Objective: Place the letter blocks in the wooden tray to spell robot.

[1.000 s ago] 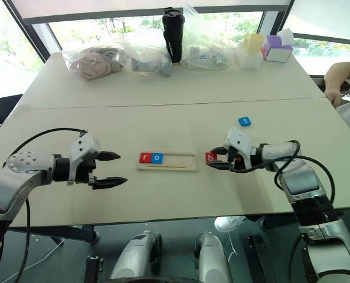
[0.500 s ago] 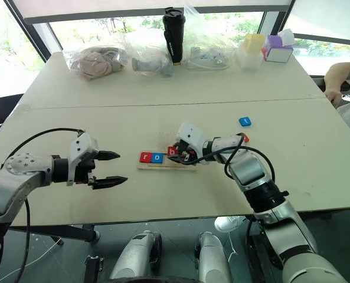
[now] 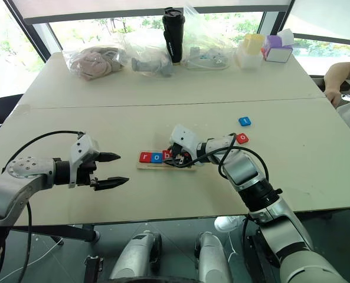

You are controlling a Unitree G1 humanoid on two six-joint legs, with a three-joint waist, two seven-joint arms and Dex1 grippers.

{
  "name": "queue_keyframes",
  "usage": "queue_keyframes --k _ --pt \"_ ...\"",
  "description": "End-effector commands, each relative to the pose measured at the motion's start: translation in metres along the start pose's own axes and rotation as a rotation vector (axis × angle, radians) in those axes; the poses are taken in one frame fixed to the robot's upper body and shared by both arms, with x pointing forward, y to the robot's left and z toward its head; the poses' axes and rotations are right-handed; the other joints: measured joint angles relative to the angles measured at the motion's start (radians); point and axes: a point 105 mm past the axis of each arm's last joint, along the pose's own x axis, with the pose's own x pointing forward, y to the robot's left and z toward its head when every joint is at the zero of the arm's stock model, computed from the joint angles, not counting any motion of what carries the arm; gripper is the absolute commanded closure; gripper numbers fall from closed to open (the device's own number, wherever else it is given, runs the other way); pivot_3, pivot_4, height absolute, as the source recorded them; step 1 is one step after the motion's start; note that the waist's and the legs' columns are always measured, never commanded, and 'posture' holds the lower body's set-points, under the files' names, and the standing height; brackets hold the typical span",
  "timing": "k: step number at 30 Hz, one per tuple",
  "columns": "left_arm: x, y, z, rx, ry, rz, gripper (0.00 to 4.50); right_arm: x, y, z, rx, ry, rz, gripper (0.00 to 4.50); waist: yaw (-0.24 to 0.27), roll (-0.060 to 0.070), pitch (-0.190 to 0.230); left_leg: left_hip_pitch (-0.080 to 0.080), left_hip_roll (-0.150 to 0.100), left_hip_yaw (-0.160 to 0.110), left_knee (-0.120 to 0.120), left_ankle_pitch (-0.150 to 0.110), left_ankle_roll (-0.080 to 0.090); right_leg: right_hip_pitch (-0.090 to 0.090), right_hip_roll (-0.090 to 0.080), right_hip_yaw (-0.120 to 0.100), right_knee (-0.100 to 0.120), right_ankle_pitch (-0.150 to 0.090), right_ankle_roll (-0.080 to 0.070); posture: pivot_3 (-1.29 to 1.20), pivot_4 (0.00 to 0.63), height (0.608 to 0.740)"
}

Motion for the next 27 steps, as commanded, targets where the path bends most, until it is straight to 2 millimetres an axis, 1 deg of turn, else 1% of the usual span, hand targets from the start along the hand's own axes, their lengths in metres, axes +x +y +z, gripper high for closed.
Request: queue_keyframes --k 1,6,8,11,12,15,20,23,27 --pt "-0.001 0.0 0.009 0.04 -0.021 0.006 0.0 0.0 0.002 0.011 -0.031 -0.029 -0.008 2.91 0.0 0.0 0.0 0.0 0.0 0.0 0.0 0.0 0.0 0.0 0.0 0.0 0.0 0.0 0.0 0.0 0.15 0.74" --pt "-0.001 0.0 0.01 0.039 -0.025 0.007 0.0 0.001 0.003 0.008 -0.022 -0.024 -0.011 2.91 0.0 0.0 0.0 0.0 0.0 0.0 0.0 0.0 0.0 0.0 0.0 0.0 0.0 0.0 0.0 0.0 0.15 0.74" --pt "0.0 0.0 0.01 0.039 -0.025 0.007 0.0 0.001 0.003 0.008 -0.021 -0.024 -0.012 1.85 0.0 0.0 0.0 0.0 0.0 0.0 0.0 0.0 0.0 0.0 0.0 0.0 0.0 0.0 0.0 0.0 0.15 0.74" --pt "0.0 0.0 0.01 0.038 -0.026 0.007 0.0 0.001 0.001 0.01 -0.021 -0.03 -0.021 0.44 0.0 0.0 0.0 0.0 0.0 0.0 0.0 0.0 0.0 0.0 0.0 0.0 0.0 0.0 0.0 0.0 0.15 0.74" --pt "0.0 0.0 0.01 0.037 -0.026 0.007 0.0 0.0 0.001 0.012 -0.018 -0.038 -0.024 0.04 0.0 0.0 0.0 0.0 0.0 0.0 0.0 0.0 0.0 0.0 0.0 0.0 0.0 0.0 0.0 0.0 0.15 0.74" --pt "0.0 0.0 0.009 0.036 -0.027 0.008 0.0 -0.002 0.001 0.018 -0.018 -0.06 -0.022 0.04 0.0 0.0 0.0 0.0 0.0 0.0 0.0 0.0 0.0 0.0 0.0 0.0 0.0 0.0 0.0 0.0 0.15 0.74" --pt "0.002 0.0 0.009 0.034 -0.028 0.006 0.0 -0.011 -0.006 0.03 0.004 -0.108 -0.049 0.04 0.001 0.0 0.0 0.0 0.0 0.0 0.0 0.0 0.0 0.0 0.0 0.0 0.0 0.0 0.0 0.0 0.15 0.74" --pt "0.003 0.0 0.008 0.033 -0.028 0.003 0.0 -0.016 -0.01 0.03 0.006 -0.113 -0.068 0.04 0.0 0.0 0.0 0.0 0.0 0.0 0.0 0.0 0.0 0.0 0.0 0.0 0.0 0.0 0.0 0.0 0.15 0.74" --pt "0.003 0.0 0.01 0.034 -0.031 0.001 0.0 -0.022 -0.012 0.025 0.024 -0.113 -0.087 0.04 0.0 0.0 0.0 0.0 0.0 0.0 0.0 0.0 0.0 0.0 0.0 0.0 0.0 0.0 0.0 0.0 0.15 0.74"
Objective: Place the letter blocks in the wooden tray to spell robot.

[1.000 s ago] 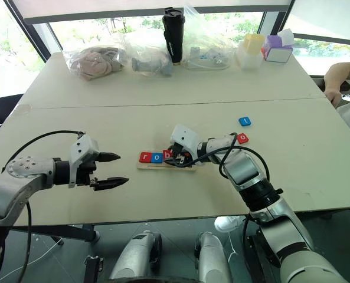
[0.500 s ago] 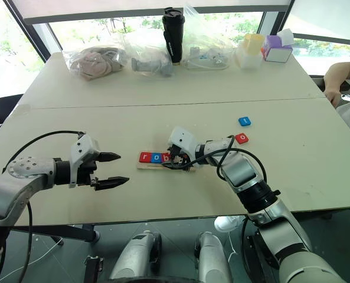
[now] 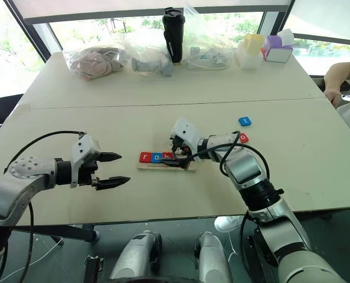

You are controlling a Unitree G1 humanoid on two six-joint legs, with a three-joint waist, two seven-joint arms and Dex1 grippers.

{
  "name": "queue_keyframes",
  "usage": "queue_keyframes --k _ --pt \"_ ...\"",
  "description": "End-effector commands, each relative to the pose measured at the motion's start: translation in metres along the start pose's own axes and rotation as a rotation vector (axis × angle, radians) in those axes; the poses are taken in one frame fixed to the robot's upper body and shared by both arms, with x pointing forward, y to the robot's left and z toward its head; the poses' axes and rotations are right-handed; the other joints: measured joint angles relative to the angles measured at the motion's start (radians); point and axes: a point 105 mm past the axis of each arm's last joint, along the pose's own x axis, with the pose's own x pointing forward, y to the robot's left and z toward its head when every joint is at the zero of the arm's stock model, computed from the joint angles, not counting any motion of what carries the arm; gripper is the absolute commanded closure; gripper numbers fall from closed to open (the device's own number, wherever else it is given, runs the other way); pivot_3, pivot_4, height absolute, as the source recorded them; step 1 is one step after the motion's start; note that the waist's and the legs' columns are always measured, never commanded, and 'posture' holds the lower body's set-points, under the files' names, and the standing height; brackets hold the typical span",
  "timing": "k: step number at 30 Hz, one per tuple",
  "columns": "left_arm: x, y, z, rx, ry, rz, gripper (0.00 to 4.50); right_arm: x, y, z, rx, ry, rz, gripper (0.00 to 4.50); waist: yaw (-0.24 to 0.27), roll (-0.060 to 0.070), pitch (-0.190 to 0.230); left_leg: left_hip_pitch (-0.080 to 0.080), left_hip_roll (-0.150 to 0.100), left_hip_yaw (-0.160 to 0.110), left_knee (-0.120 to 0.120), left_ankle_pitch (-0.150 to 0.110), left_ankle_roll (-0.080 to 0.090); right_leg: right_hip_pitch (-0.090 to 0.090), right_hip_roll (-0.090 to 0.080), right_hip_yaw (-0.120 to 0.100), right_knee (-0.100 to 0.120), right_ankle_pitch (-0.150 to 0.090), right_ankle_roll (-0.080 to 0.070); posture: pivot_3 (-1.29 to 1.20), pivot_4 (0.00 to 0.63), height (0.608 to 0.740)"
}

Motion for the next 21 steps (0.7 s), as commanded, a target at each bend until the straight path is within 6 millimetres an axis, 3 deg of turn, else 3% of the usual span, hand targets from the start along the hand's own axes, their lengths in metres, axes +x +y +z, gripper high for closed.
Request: queue_keyframes --k 1,9,14,21 --pt "-0.001 0.001 0.008 0.035 -0.018 0.002 0.0 -0.01 -0.004 0.013 -0.016 -0.056 -0.03 0.04 0.0 0.0 0.0 0.0 0.0 0.0 0.0 0.0 0.0 0.0 0.0 0.0 0.0 0.0 0.0 0.0 0.15 0.74" --pt "0.002 0.001 0.009 0.036 -0.02 -0.003 0.0 0.007 0.004 0.018 -0.013 -0.06 -0.05 0.04 -0.001 0.0 0.0 0.0 0.0 0.0 0.0 0.0 0.0 0.0 0.0 0.0 0.001 0.0 0.0 0.0 0.15 0.74" --pt "0.001 0.001 0.009 0.034 -0.02 0.0 0.0 0.018 0.003 0.009 -0.027 -0.011 -0.088 0.04 -0.001 0.0 0.0 0.0 0.0 0.0 0.0 0.0 0.0 -0.001 0.0 0.0 0.001 0.001 0.001 0.0 0.15 0.74" --pt "0.001 0.001 0.008 0.031 -0.019 0.003 0.0 0.015 -0.009 0.0 -0.023 0.027 -0.143 0.04 -0.001 0.0 0.0 0.0 0.0 0.0 0.0 0.0 0.0 -0.001 0.0 0.001 0.001 0.0 -0.001 0.0 0.15 0.74"
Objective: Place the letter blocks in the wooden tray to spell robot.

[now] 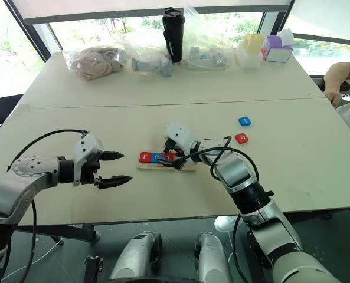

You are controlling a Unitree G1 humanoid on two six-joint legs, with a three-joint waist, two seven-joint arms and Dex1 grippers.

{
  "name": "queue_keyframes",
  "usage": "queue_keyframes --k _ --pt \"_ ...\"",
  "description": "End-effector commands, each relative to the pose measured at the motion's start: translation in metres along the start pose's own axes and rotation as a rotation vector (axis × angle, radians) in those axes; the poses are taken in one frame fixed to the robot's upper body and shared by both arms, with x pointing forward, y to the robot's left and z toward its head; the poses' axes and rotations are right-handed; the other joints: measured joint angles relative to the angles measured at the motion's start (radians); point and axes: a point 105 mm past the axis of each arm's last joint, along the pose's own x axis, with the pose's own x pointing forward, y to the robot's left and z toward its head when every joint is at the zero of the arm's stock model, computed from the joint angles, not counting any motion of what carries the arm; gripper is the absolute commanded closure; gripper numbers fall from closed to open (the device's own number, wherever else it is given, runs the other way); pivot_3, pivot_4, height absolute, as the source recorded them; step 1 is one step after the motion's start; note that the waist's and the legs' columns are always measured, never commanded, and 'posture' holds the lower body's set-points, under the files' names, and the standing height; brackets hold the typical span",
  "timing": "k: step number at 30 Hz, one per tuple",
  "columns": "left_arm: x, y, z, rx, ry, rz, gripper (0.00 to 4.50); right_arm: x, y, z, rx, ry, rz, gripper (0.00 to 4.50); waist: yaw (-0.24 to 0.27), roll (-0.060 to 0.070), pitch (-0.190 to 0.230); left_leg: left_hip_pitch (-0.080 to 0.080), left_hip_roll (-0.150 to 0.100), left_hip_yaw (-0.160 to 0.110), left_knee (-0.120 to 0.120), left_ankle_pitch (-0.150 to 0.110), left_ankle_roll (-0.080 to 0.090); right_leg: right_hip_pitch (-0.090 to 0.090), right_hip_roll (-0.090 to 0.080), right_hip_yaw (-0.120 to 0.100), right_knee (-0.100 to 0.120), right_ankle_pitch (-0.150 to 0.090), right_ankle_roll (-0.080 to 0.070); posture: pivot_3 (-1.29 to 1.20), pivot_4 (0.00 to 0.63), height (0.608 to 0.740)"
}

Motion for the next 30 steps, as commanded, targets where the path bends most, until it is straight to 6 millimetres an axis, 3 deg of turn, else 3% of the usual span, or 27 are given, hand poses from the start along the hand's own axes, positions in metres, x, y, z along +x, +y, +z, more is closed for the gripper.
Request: queue_keyframes --k 1,6,8,13,15,17,20,23,27,30 --pt "-0.002 0.0 0.006 0.022 -0.017 0.009 0.0 -0.005 -0.01 0.01 -0.036 -0.029 -0.038 0.04 -0.001 0.0 0.0 0.0 0.0 0.0 0.0 0.0 0.0 0.0 0.0 0.0 0.0 0.0 0.0 0.0 0.15 0.74" --pt "-0.001 0.001 0.007 0.025 -0.022 0.008 0.0 -0.005 -0.013 0.006 -0.037 -0.02 -0.048 0.04 -0.001 0.0 0.0 0.0 0.0 0.0 0.0 0.0 0.0 0.0 0.0 0.0 0.0 0.0 0.0 0.0 0.15 0.74" --pt "-0.001 0.001 0.007 0.026 -0.025 0.008 0.0 -0.008 -0.014 0.014 -0.013 -0.056 -0.042 0.04 0.0 0.0 0.0 0.0 0.0 0.0 0.0 0.0 0.0 0.0 0.0 0.0 0.0 0.0 0.0 0.0 0.15 0.74" --pt "-0.002 0.001 0.006 0.026 -0.021 0.009 0.0 -0.039 -0.005 0.075 0.1 -0.356 0.062 0.04 0.0 0.0 0.0 0.0 0.0 0.0 0.0 0.0 0.0 0.0 0.0 0.0 0.001 0.001 0.002 0.0 0.15 0.74" --pt "-0.002 0.0 0.006 0.025 -0.019 0.006 0.0 -0.066 -0.003 0.107 0.223 -0.555 0.151 0.04 0.0 0.0 0.0 0.0 0.0 0.0 0.0 0.0 0.0 0.0 0.0 0.0 0.001 0.002 0.002 0.0 0.15 0.74" --pt "-0.002 -0.001 0.005 0.025 -0.017 0.001 0.0 -0.091 -0.011 0.121 0.313 -0.669 0.178 0.04 0.0 0.0 0.0 0.0 0.001 0.0 0.0 0.0 0.0 -0.001 0.0 0.0 0.002 0.002 0.002 0.0 0.15 0.74" --pt "-0.004 -0.001 0.007 0.025 -0.02 -0.003 0.0 -0.115 -0.049 0.103 0.353 -0.62 -0.015 0.04 0.007 0.0 0.0 0.001 0.001 0.0 0.0 0.0 0.0 0.0 0.0 0.0 0.002 0.002 0.001 0.0 0.15 0.74" --pt "-0.009 -0.003 0.012 0.022 -0.037 -0.017 0.0 -0.143 -0.092 0.06 0.314 -0.401 -0.316 0.04 0.007 0.0 0.0 0.0 0.0 0.0 0.0 0.0 0.0 0.001 -0.001 0.0 -0.003 0.0 -0.001 0.0 0.15 0.74" --pt "-0.014 -0.004 0.023 -0.006 -0.088 -0.04 0.0 -0.169 -0.119 0.019 0.325 -0.205 -0.555 0.04 -0.002 0.0 0.0 -0.001 0.0 0.003 -0.002 0.0 0.0 0.0 -0.001 0.003 -0.006 0.001 -0.003 0.0 0.15 0.74" --pt "-0.015 -0.002 0.021 -0.008 -0.074 -0.039 0.0 -0.173 -0.123 -0.005 0.382 -0.144 -0.617 0.04 -0.01 0.0 0.0 0.0 0.001 0.005 -0.003 0.0 0.0 -0.001 0.001 0.005 -0.005 0.003 0.0 0.0 0.15 0.74"
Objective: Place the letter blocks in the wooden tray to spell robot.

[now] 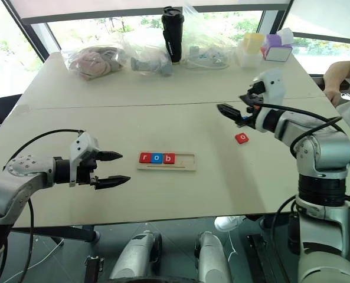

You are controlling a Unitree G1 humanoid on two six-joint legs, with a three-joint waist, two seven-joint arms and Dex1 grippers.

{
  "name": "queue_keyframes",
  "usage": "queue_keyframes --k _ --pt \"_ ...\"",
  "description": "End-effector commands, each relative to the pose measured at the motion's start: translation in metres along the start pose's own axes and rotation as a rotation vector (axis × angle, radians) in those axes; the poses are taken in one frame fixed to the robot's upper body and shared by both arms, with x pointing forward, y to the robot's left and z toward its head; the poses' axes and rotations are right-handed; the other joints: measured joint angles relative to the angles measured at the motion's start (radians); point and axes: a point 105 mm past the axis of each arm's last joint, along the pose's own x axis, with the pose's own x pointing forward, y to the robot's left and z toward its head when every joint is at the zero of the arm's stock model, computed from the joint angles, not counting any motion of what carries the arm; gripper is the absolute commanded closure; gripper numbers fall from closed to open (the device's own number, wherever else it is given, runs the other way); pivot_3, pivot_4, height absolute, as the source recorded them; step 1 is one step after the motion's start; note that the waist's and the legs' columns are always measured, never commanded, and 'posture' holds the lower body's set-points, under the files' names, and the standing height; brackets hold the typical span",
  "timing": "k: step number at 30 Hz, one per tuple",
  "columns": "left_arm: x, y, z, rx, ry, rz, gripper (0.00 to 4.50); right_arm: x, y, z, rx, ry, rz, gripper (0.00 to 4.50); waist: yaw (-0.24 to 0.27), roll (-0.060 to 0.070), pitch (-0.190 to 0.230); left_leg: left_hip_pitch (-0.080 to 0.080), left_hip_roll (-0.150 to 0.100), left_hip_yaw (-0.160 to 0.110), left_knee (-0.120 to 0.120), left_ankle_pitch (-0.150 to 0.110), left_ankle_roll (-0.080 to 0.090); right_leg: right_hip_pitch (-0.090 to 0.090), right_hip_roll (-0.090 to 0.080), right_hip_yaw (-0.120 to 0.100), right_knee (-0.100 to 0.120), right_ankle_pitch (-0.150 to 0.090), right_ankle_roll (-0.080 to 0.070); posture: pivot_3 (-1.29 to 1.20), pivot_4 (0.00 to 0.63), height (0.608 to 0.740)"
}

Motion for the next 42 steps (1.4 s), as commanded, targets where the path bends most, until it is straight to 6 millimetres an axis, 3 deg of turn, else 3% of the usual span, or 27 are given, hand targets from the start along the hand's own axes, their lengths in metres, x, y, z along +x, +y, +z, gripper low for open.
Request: queue_keyframes --k 1,3,7,16,18,20,24,27,30,34,42 --pt "-0.004 0.0 0.005 0.027 -0.006 -0.001 0.0 -0.003 -0.012 -0.017 -0.019 0.045 -0.087 0.04 0.0 0.0 0.0 0.001 0.0 0.0 0.0 0.0 0.0 0.0 0.001 0.0 0.001 0.0 0.0 0.0 0.15 0.74" --pt "-0.002 0.0 0.006 0.025 -0.009 -0.008 0.0 0.0 -0.016 -0.044 -0.026 0.112 -0.126 0.04 0.005 0.0 0.0 0.001 0.002 -0.001 0.0 0.0 0.0 0.0 0.003 0.0 0.002 0.0 0.001 0.0 0.15 0.74" --pt "0.003 0.001 0.004 0.036 0.001 -0.006 0.0 0.008 -0.014 -0.073 -0.029 0.172 -0.126 0.04 0.008 0.0 0.0 0.001 0.003 0.0 0.003 0.0 0.0 0.0 0.003 0.001 0.002 -0.002 -0.002 0.0 0.15 0.74" --pt "0.007 0.001 0.003 0.042 0.003 0.001 0.0 0.027 -0.022 -0.107 -0.061 0.223 -0.176 0.04 0.009 0.0 0.0 0.001 0.003 0.0 0.003 0.0 0.0 0.001 0.004 0.002 0.0 -0.002 -0.002 0.0 0.15 0.74" --pt "0.006 0.002 0.003 0.044 0.006 0.007 0.0 0.029 -0.024 -0.111 -0.061 0.227 -0.19 0.54 0.008 0.0 0.0 0.001 0.003 0.0 0.004 0.0 0.0 0.001 0.004 0.002 0.0 -0.001 -0.002 0.0 0.15 0.74" --pt "0.005 0.003 0.002 0.044 0.009 0.015 0.0 0.03 -0.02 -0.11 -0.066 0.227 -0.174 1.26 0.008 0.0 0.0 0.001 0.003 0.0 0.004 0.0 0.0 0.001 0.004 0.002 0.0 -0.001 -0.002 0.0 0.15 0.74" --pt "0.006 0.002 0.0 0.043 0.015 0.016 0.0 0.029 -0.015 -0.108 -0.07 0.23 -0.162 3.25 0.012 -0.001 0.0 0.001 0.004 0.0 0.004 0.0 0.0 0.002 0.004 0.002 0.0 -0.001 -0.002 0.0 0.15 0.74" --pt "0.007 0.002 0.0 0.042 0.013 0.012 0.0 0.029 -0.01 -0.103 -0.066 0.228 -0.156 3.31 0.012 -0.001 0.0 0.001 0.004 0.0 0.004 0.0 0.0 0.002 0.004 0.002 0.0 -0.001 -0.002 0.0 0.15 0.74" --pt "0.009 0.002 0.001 0.043 0.011 0.004 0.0 0.025 -0.007 -0.081 -0.07 0.187 -0.18 3.31 0.011 -0.001 0.0 0.001 0.004 0.0 0.004 0.0 0.0 0.001 0.004 0.002 0.0 -0.001 -0.002 0.0 0.15 0.74" --pt "0.009 0.005 0.001 0.045 0.014 0.0 0.0 0.006 -0.003 -0.064 0.094 0.168 -0.299 3.31 0.011 -0.001 0.0 0.0 0.004 0.0 0.003 0.0 0.0 0.0 0.004 0.002 0.001 -0.001 -0.002 0.0 0.15 0.74" --pt "0.017 0.005 0.001 0.052 0.013 -0.042 0.0 -0.012 0.055 -0.07 0.284 0.237 -0.292 3.31 0.01 0.0 -0.001 0.0 0.009 0.0 0.003 0.0 0.0 -0.001 0.006 0.002 0.001 -0.001 -0.002 0.0 0.15 0.74"
